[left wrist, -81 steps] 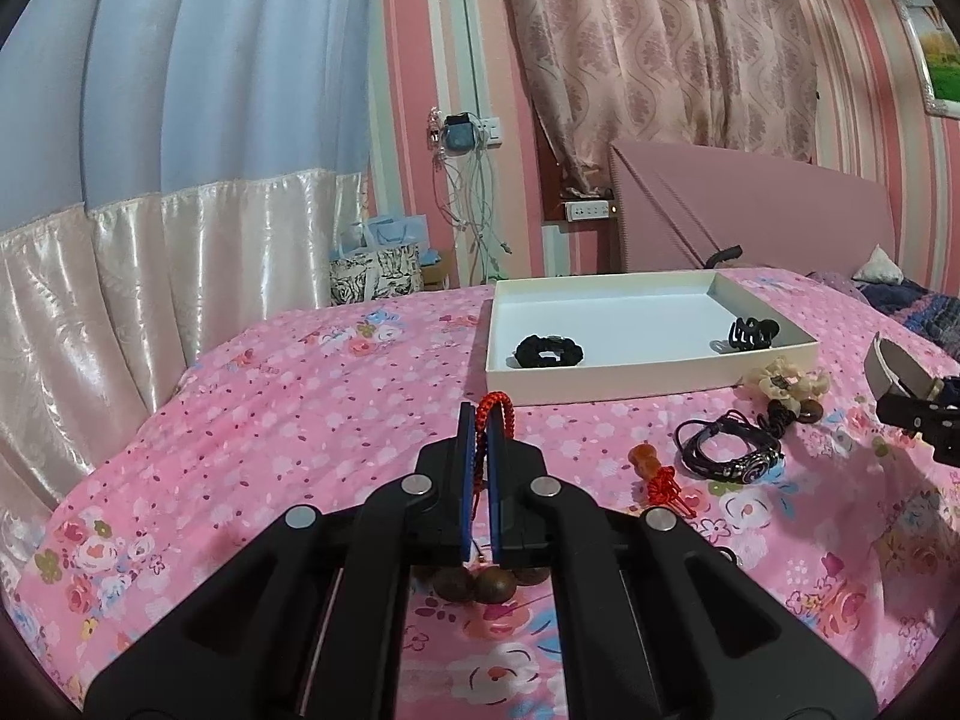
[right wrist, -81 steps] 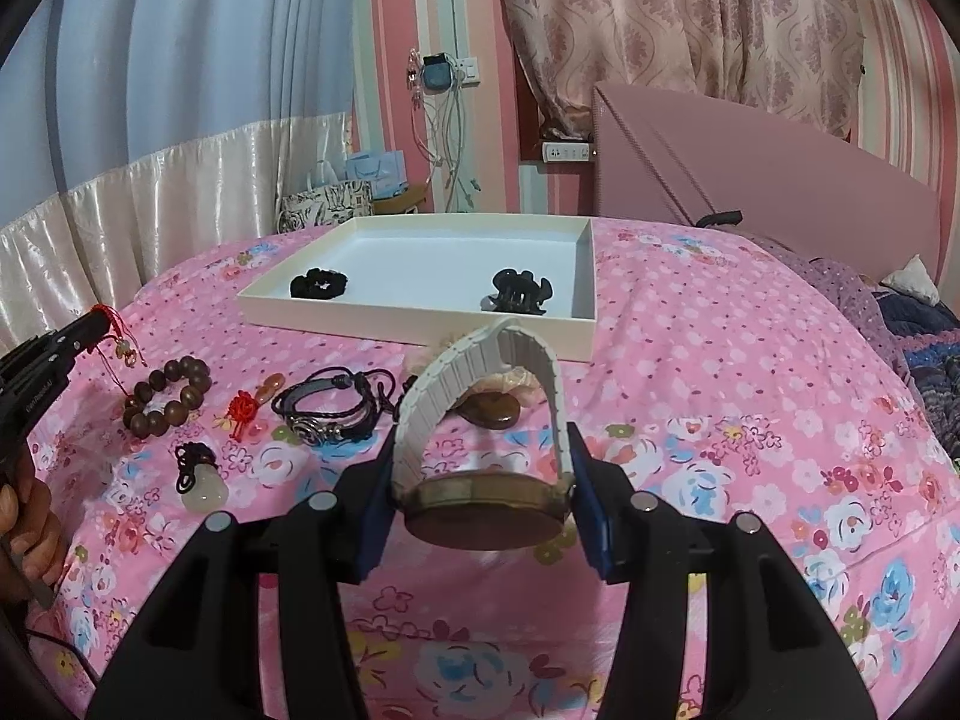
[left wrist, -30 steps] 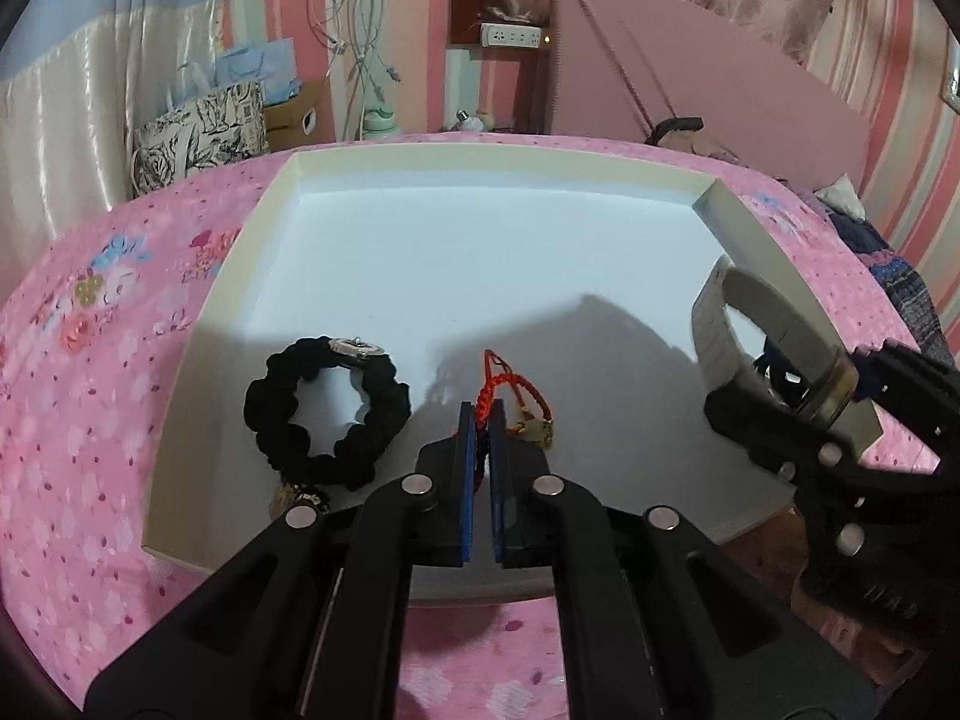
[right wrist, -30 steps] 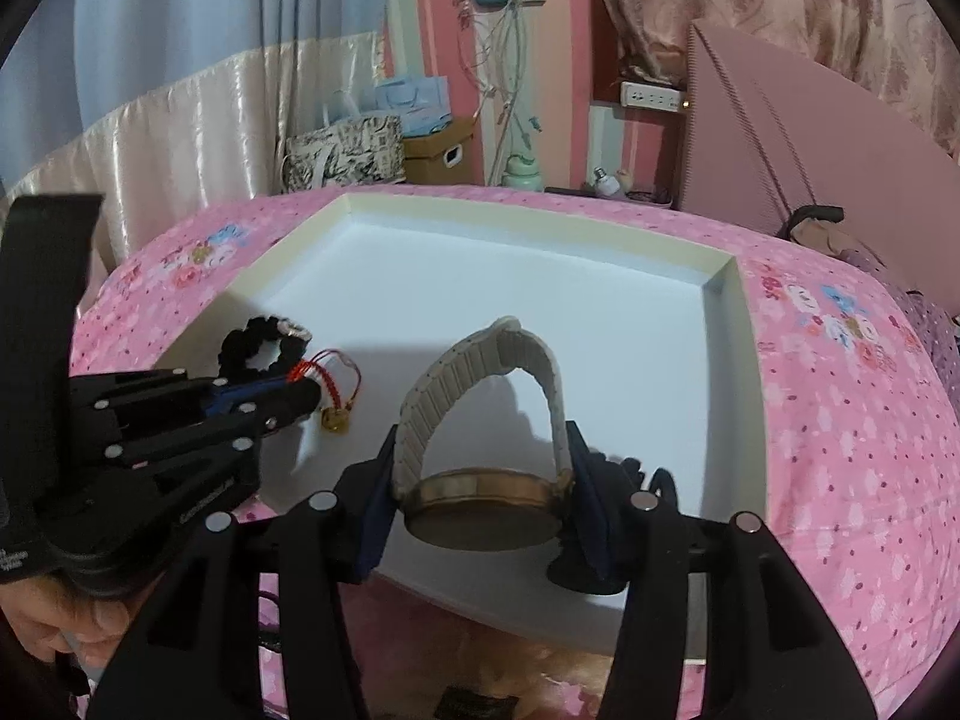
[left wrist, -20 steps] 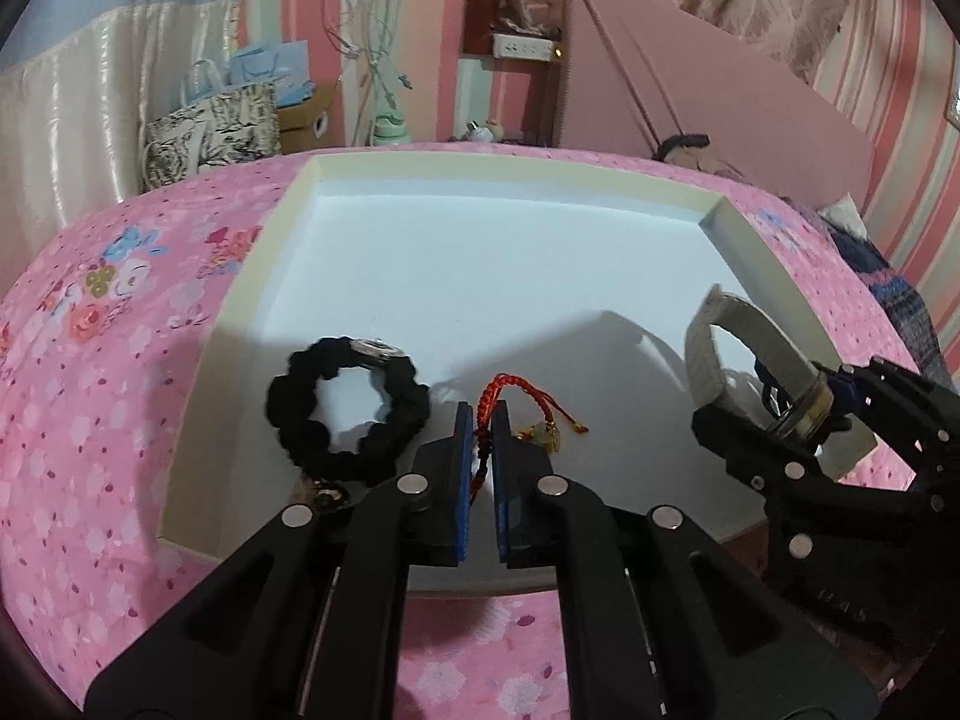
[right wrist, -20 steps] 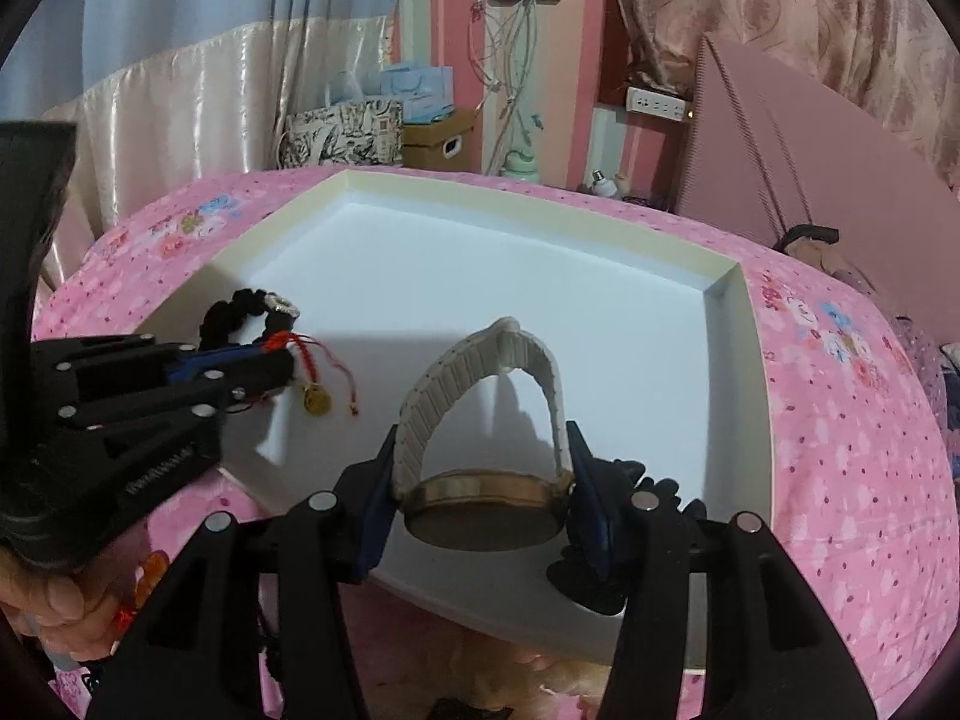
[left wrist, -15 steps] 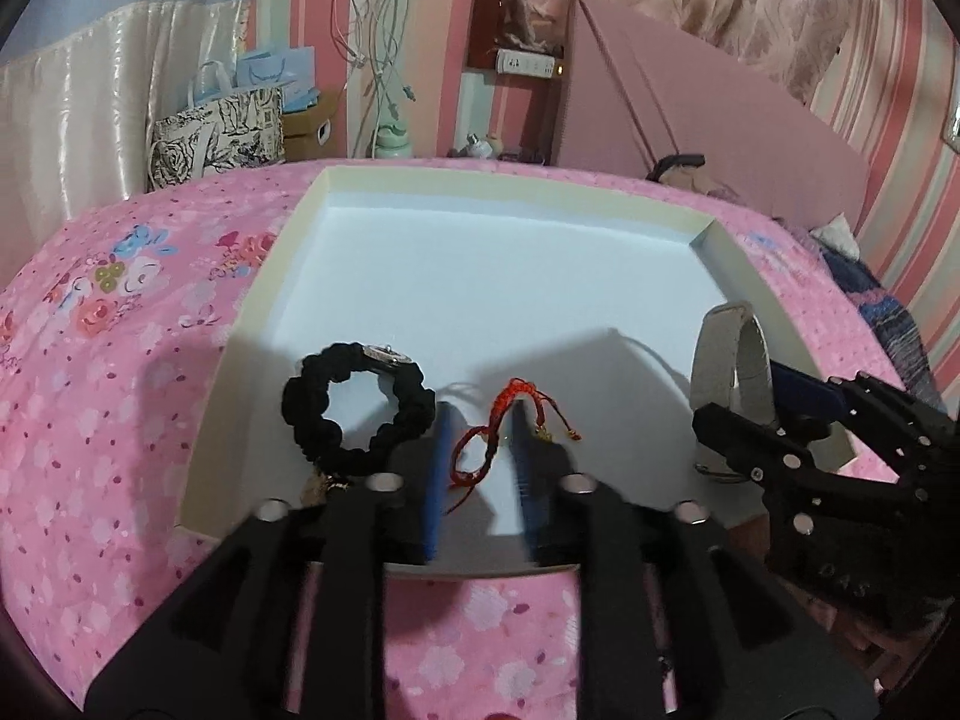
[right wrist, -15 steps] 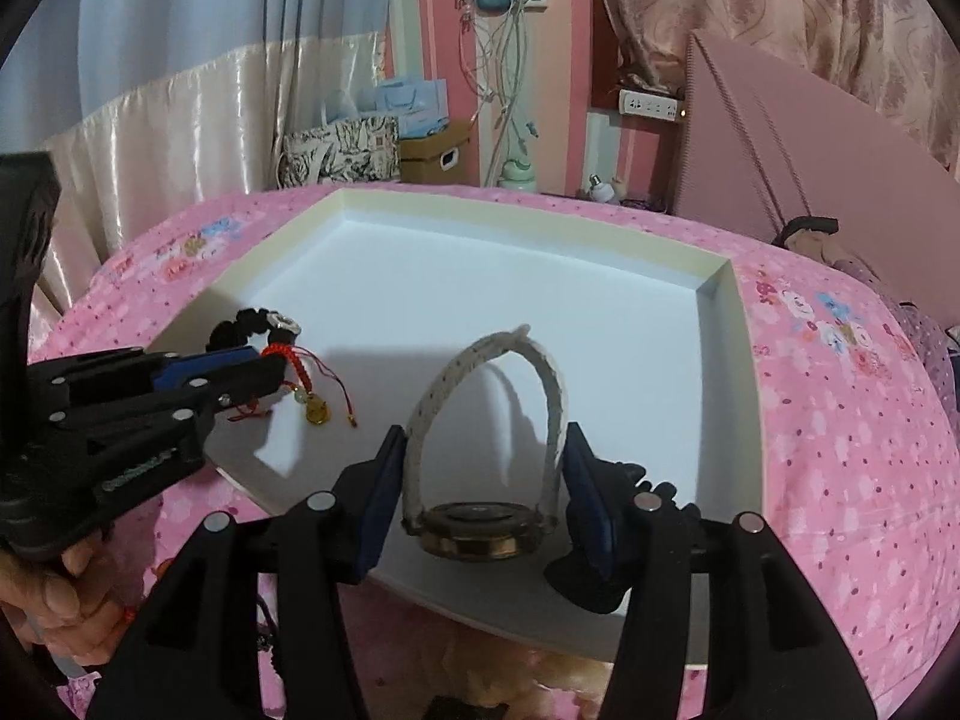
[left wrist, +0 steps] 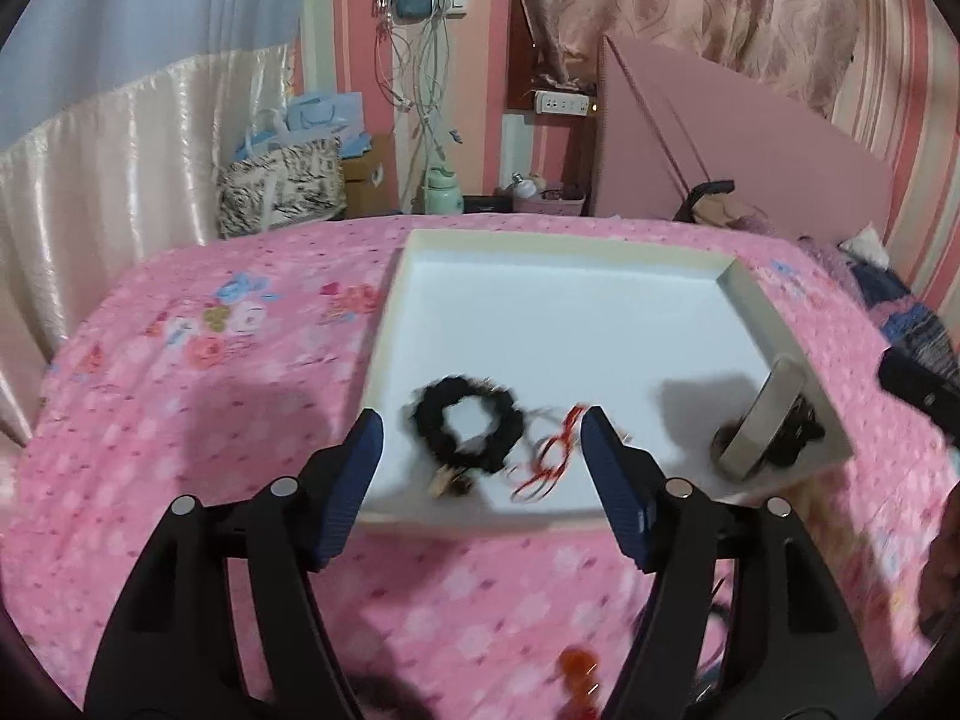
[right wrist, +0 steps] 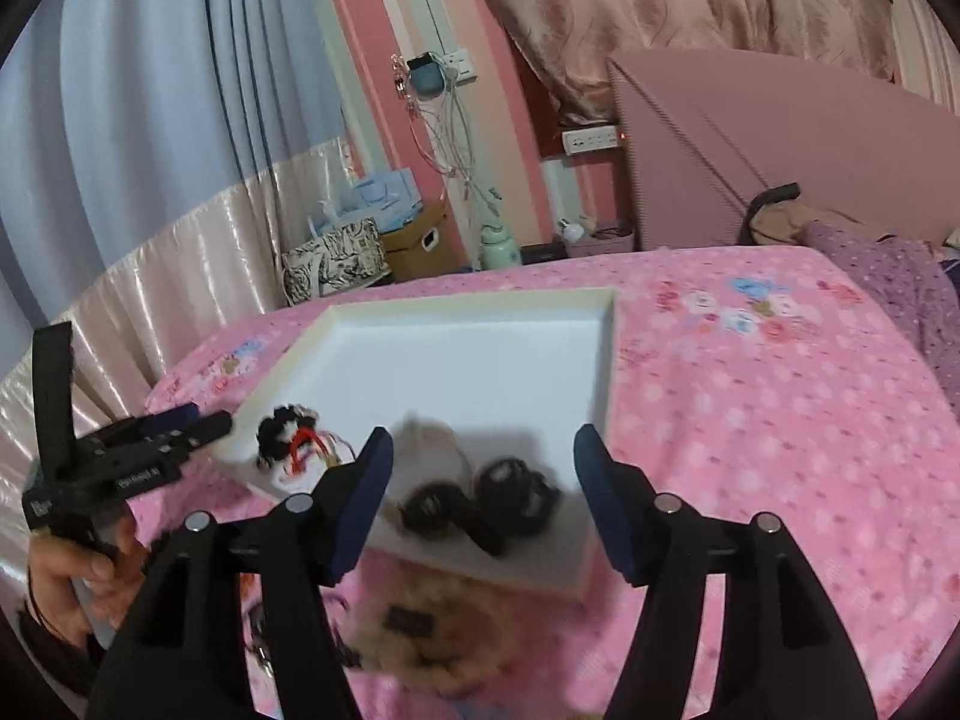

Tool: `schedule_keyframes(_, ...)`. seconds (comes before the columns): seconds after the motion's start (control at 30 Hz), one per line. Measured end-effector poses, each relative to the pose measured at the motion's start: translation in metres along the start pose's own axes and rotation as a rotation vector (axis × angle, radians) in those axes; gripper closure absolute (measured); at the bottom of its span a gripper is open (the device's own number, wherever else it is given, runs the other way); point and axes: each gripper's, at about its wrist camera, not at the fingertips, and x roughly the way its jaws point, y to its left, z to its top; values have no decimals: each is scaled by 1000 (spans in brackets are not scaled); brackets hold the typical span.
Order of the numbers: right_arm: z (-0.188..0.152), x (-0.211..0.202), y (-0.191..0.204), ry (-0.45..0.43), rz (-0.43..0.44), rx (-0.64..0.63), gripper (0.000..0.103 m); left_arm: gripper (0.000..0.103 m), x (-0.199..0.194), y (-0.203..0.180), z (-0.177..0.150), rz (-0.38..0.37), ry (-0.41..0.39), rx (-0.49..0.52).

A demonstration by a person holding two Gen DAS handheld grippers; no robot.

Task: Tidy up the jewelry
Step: 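Move the left tool toward the dark wooden bead bracelet, then grasp the red cord with orange bead with the left tool while the right tool grasps the beige scrunchie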

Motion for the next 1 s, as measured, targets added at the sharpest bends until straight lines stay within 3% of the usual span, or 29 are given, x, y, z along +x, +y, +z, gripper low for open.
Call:
schedule_keyframes(0.13,-23,-17,-13,27,-38,4,40,32,-21,10,-23,43,8,44)
schedule_keyframes(0.47,-76,-33,11,69,-53,-81,40,32,-78,21,-82,12,-49,10)
schedule_keyframes(0.73,-94,-16,15,112,-36,-51,42,32,-66,26,-95,0,-24,-38)
schedule_keyframes(0.8,-95,-12,20,121,-27,-64,50,32,-62,27,-97,-9,-14,-48)
schedule_keyframes(1.0,-94,2,28,145,-17,-73,56,32,-53,27,-99,-21,7,-66)
